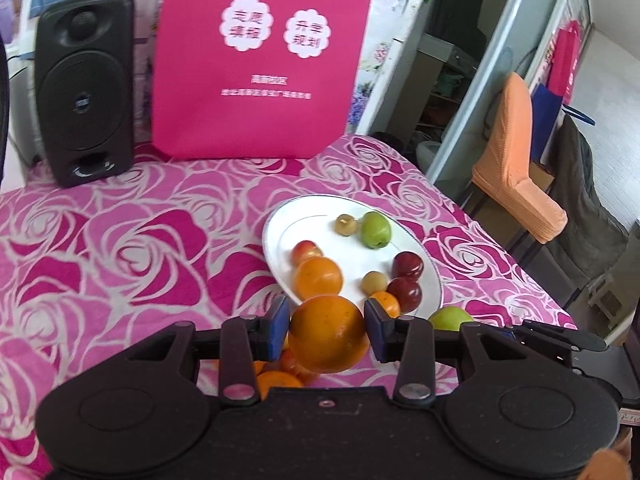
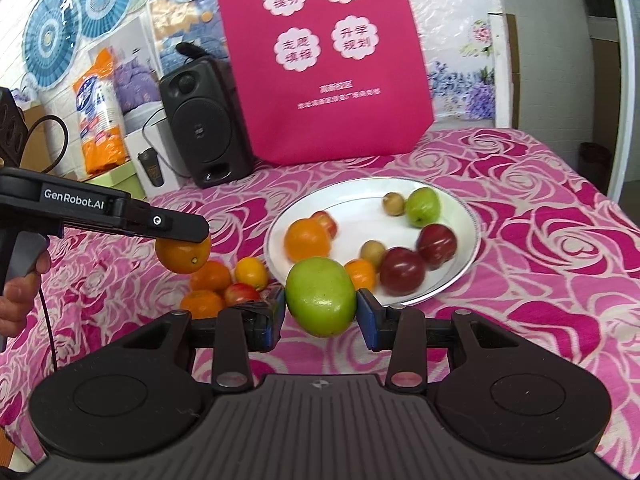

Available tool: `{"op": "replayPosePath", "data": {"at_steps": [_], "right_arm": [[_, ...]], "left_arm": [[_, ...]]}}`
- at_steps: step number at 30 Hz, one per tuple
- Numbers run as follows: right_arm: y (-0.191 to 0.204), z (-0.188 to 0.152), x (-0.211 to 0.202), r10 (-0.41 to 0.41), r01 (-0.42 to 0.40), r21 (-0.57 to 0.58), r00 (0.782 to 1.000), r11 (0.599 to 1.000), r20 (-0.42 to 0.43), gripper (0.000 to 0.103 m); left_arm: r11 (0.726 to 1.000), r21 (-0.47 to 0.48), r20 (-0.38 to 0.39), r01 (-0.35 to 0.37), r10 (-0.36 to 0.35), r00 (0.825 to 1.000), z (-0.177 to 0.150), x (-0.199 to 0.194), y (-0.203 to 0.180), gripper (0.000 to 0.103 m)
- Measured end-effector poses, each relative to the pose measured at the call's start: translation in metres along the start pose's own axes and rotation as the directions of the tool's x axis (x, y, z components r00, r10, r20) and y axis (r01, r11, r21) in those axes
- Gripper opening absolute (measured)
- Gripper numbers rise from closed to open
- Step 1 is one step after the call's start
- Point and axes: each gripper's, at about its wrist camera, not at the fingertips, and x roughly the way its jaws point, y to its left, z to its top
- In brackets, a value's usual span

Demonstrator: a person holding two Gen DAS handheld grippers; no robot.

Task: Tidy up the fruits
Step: 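Carry the orange and green apple toward the plate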

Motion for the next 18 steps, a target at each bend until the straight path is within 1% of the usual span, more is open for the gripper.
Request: {"op": "replayPosePath", "data": {"at_steps": [7, 18], "right_arm": [[-0.017, 0.001, 0.002, -0.028, 0.028, 0.035, 1.0, 0.999, 0.014, 0.067], [-0.038, 0.002, 0.013, -0.051, 0.05, 0.086, 0.999, 0.995, 0.018, 0.067]], "left_arm": [[0.999, 0.033, -0.012, 0.022, -0.022, 1.0, 0.007, 0.017, -0.012, 0.098], [0.998, 0.052, -0.027, 0.039, -0.037, 0.999, 0.021, 0.043, -0.02, 0.098]]}}
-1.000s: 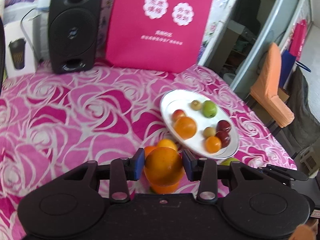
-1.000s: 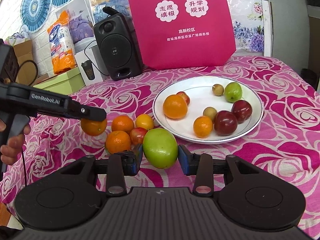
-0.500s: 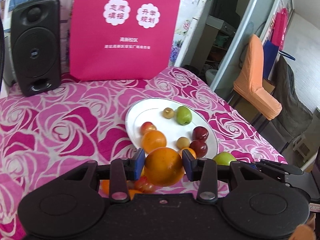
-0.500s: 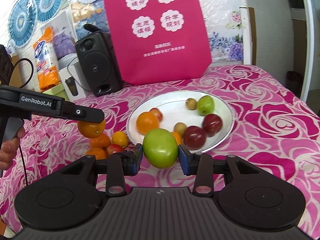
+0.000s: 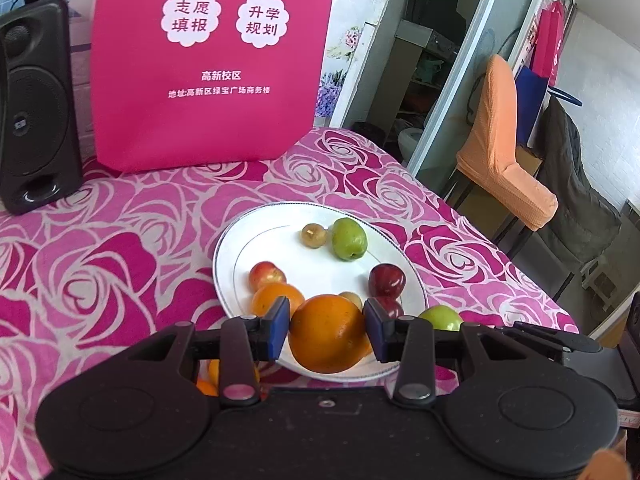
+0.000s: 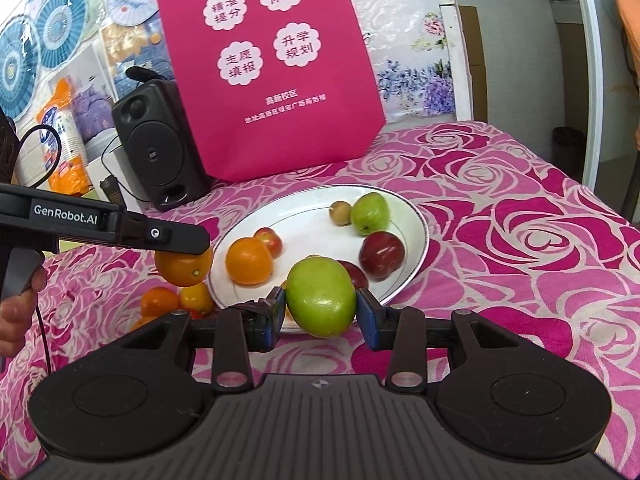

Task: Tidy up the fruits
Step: 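Carry the orange and green apple toward the plate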

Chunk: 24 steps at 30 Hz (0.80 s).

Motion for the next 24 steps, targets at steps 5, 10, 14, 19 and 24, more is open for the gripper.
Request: {"op": "replayPosePath", "data": {"at_steps": [5, 10, 14, 19, 24], "right_arm": [[-0.007, 0.003, 0.005, -0.006, 0.006, 0.005, 1.0, 1.0, 0.006, 0.067], [-0.01, 0.008, 0.013, -0.004, 0.004, 0.003, 1.0, 1.0, 0.009, 0.067], [-0.008, 0.011, 0.021, -0.006, 0.006, -0.015, 1.0, 1.0, 0.006, 0.067], [-0.006, 0.018, 0.033, -0.012, 0.013, -0.036, 1.0, 0.999, 0.008, 0.067], [-0.002, 0.03, 0.048, 0.003, -0.002, -0.077, 1.0, 0.997, 0.01, 0.067]], "left_arm": [[1.0, 0.008, 0.003, 0.0, 0.0, 1.0, 0.007, 0.009, -0.002, 0.098], [1.0, 0.012, -0.007, 0.005, -0.004, 1.0, 0.014, 0.023, -0.001, 0.098], [1.0, 0.022, -0.018, 0.018, -0.018, 1.0, 0.021, 0.037, -0.002, 0.098], [1.0, 0.009, -0.012, 0.026, -0.026, 1.0, 0.034, 0.055, 0.001, 0.098], [1.0, -0.012, -0.001, 0.01, -0.01, 1.0, 0.049, 0.073, 0.008, 0.098]]}}
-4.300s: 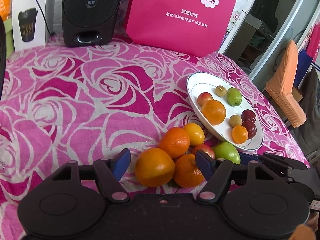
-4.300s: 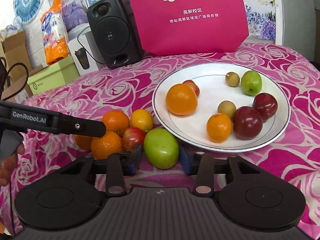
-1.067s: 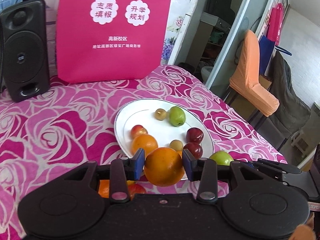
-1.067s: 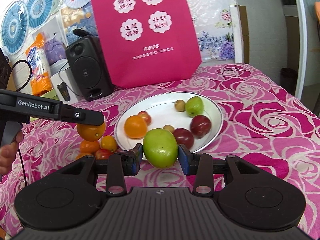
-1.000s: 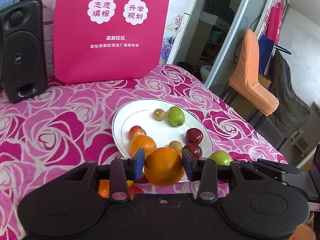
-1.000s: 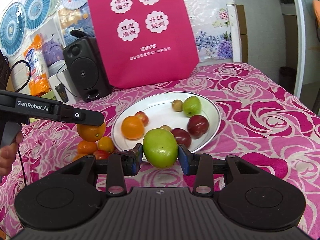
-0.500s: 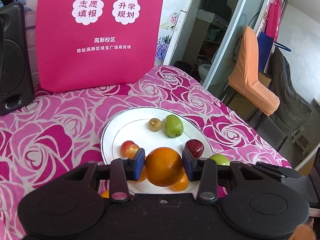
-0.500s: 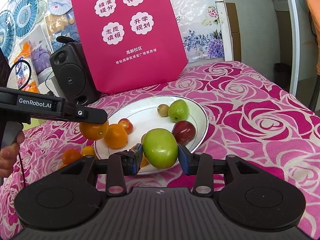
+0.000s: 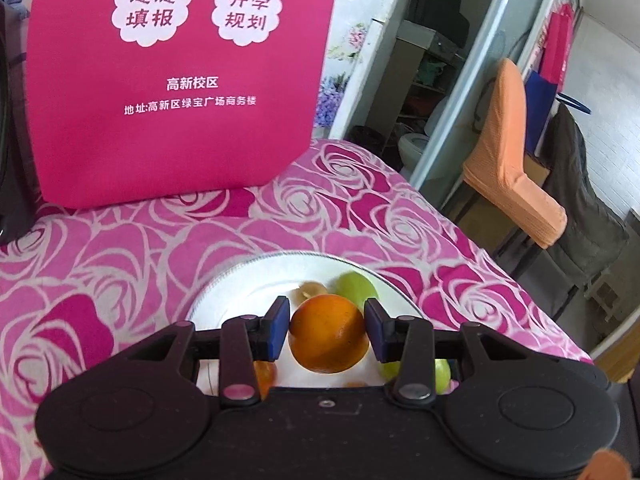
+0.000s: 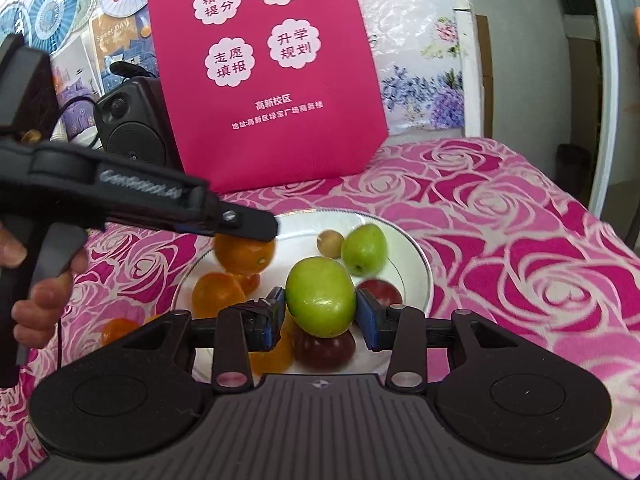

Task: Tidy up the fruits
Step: 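Carry the orange and green apple toward the plate, then open the left tool to drop the orange while the right tool releases the green apple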

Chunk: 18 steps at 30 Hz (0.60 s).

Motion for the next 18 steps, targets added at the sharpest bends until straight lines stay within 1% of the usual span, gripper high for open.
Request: {"op": "replayPosePath", "data": {"at_steps": [4, 8, 9, 12, 16, 18], "right_arm": [[0.005, 0.006, 0.016, 0.013, -0.013, -0.024, 1.0, 1.0, -0.009, 0.067], [0.007, 0.009, 0.031, 0.013, -0.014, -0.025, 1.0, 1.0, -0.022, 0.067], [0.007, 0.009, 0.034, 0.011, -0.012, -0.025, 1.0, 1.0, -0.025, 0.067], [0.007, 0.01, 0.042, 0.009, -0.01, -0.023, 0.999, 1.0, -0.037, 0.067], [0.008, 0.009, 0.052, -0.002, 0.001, -0.018, 0.998, 1.0, -0.058, 0.067], [0.008, 0.009, 0.053, -0.006, 0.005, -0.023, 0.998, 1.0, -0.056, 0.067]], "left_arm": [[1.0, -0.017, -0.011, -0.012, 0.012, 1.0, 0.004, 0.014, 0.008, 0.098], [0.999, -0.031, -0.029, -0.026, 0.025, 0.999, 0.005, 0.025, 0.017, 0.097], [0.999, -0.035, -0.034, -0.026, 0.025, 0.999, 0.005, 0.027, 0.018, 0.096], [0.999, -0.049, -0.036, -0.008, 0.006, 0.999, 0.005, 0.031, 0.023, 0.098], [0.999, -0.035, -0.035, -0.01, 0.009, 0.999, 0.007, 0.035, 0.022, 0.099], [0.999, -0.033, -0.035, -0.008, 0.007, 0.999, 0.007, 0.036, 0.022, 0.099]]}}
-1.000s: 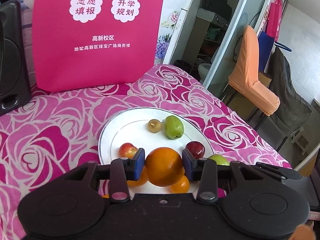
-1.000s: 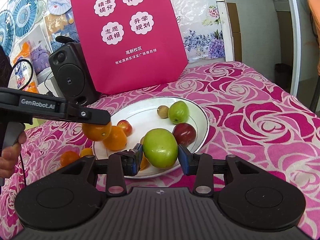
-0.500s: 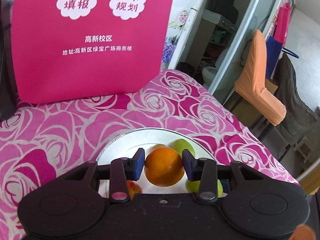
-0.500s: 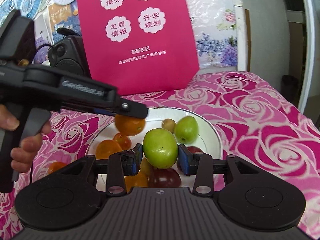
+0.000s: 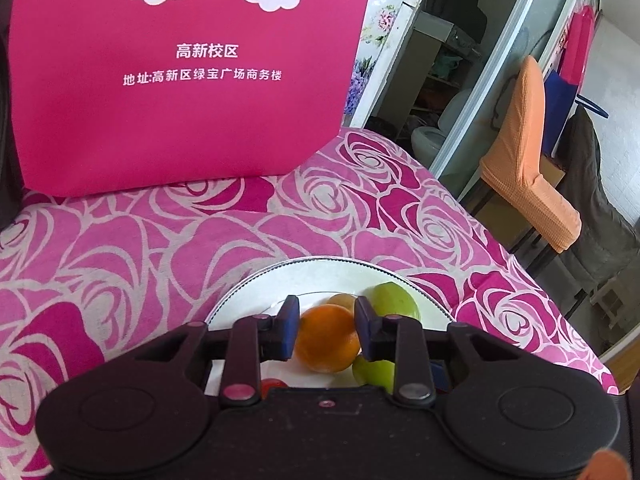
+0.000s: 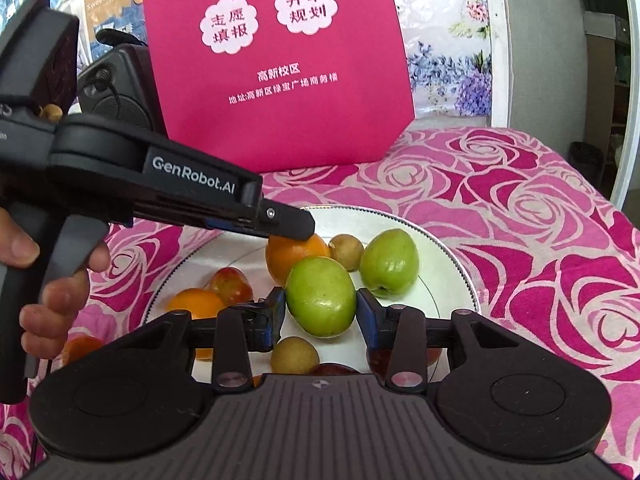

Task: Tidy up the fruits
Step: 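Open the left tool to drop the orange while the right tool releases the green apple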

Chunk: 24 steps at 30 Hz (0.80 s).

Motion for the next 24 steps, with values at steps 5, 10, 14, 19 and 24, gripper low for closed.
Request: {"op": "replayPosePath", "data": {"at_steps": [5, 10, 14, 19, 24], "right_arm": [[0.001, -0.001, 0.001, -0.015, 0.015, -0.014, 1.0, 1.0, 0.004, 0.069], [0.002, -0.002, -0.004, -0.009, 0.01, -0.019, 1.0, 1.0, 0.02, 0.085], [0.006, -0.003, -0.016, -0.01, 0.012, -0.038, 0.999, 0.999, 0.054, 0.103], [0.008, -0.004, -0.036, 0.001, 0.001, -0.027, 0.996, 1.0, 0.086, 0.103], [0.013, -0.007, -0.057, 0.007, -0.006, -0.01, 0.995, 1.0, 0.102, 0.103]], "left_arm": [[1.0, 0.016, -0.008, -0.007, 0.007, 1.0, -0.003, 0.0, -0.003, 0.103], [1.0, 0.02, 0.009, -0.023, 0.023, 1.0, -0.004, -0.01, -0.007, 0.103], [0.999, 0.014, 0.056, -0.037, 0.036, 0.998, -0.004, -0.026, -0.013, 0.103], [0.998, 0.031, 0.106, -0.06, 0.056, 0.993, -0.008, -0.05, -0.024, 0.103], [0.998, 0.026, 0.124, -0.063, 0.059, 0.99, -0.017, -0.072, -0.031, 0.103]]}}
